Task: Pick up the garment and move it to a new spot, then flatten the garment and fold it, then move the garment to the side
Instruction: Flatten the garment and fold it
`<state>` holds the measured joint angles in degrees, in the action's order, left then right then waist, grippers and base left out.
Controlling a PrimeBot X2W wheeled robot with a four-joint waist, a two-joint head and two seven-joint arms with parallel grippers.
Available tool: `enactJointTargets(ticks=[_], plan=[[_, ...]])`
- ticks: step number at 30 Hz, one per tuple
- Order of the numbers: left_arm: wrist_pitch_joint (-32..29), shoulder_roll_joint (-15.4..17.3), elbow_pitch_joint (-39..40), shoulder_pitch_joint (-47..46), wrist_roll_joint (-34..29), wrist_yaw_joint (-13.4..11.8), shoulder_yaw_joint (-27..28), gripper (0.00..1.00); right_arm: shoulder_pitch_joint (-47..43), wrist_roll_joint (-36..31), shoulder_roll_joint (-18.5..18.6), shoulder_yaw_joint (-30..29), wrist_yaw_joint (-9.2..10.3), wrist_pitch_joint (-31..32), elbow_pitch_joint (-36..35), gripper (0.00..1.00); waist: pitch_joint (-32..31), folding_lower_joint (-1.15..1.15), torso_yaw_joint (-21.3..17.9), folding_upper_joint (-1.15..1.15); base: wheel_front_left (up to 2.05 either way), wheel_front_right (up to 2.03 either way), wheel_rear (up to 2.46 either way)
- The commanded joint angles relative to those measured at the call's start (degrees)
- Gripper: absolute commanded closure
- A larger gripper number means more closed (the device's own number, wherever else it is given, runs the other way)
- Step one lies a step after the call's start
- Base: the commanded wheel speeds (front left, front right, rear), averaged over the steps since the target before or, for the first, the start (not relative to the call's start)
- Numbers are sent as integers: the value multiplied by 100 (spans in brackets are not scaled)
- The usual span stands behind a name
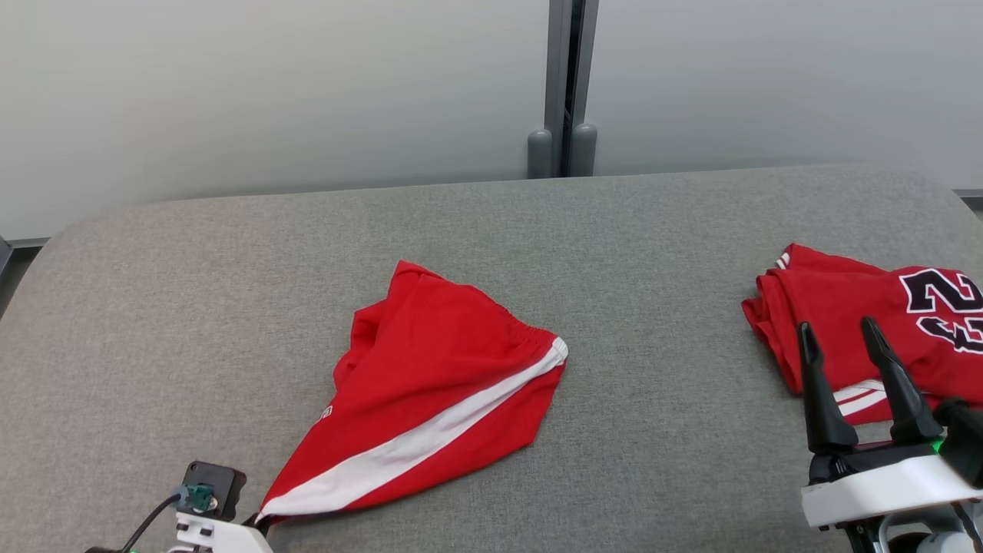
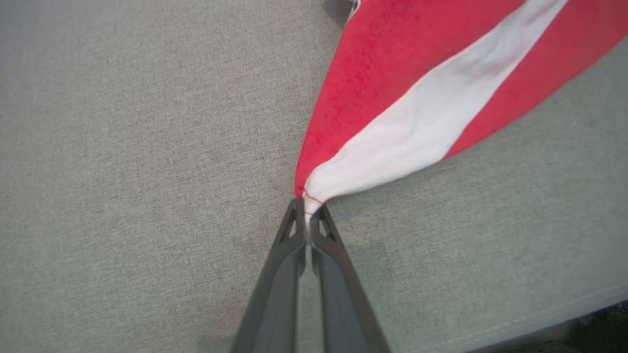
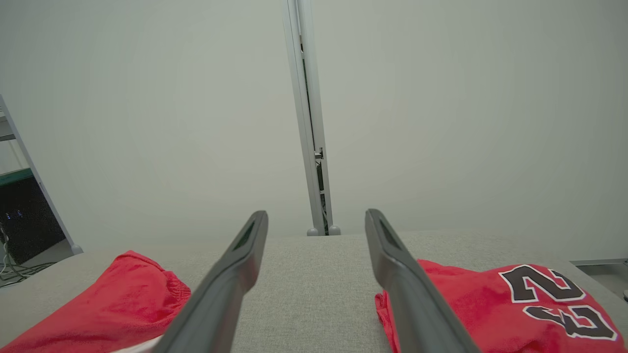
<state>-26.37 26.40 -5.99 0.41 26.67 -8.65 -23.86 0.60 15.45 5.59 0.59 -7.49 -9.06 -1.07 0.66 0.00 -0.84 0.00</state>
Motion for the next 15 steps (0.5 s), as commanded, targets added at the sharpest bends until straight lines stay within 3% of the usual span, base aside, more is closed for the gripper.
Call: enactJointTargets(ticks=[1, 2, 3, 4, 5, 15], plan=[[72, 23, -113, 66, 45, -32, 45, 100, -52, 9, 28, -17, 0, 38, -24, 0, -3, 0, 25, 0, 0, 0, 0], [102, 9, -162, 91, 58, -29, 39, 100, -61, 8, 19, -12, 0, 63, -21, 0, 0, 0, 33, 0, 0, 0, 0], [149, -20, -214, 101, 79, -10, 40, 84, -67, 13, 16, -10, 0, 75, -3, 0, 5, 0, 42, 0, 0, 0, 0], [219, -66, -256, 96, 100, 9, 48, 52, -68, 16, 14, -10, 0, 80, 16, 0, 9, 0, 51, 0, 0, 0, 0], [281, -119, -287, 80, 118, 15, 51, 0, -72, 20, 9, -10, 0, 93, 30, 0, 11, 0, 61, 0, 0, 0, 0], [691, -354, -38, 56, 292, -200, 260, 0, -82, 27, -20, 40, 0, 174, 82, 0, -30, 0, 69, 0, 0, 0, 0]])
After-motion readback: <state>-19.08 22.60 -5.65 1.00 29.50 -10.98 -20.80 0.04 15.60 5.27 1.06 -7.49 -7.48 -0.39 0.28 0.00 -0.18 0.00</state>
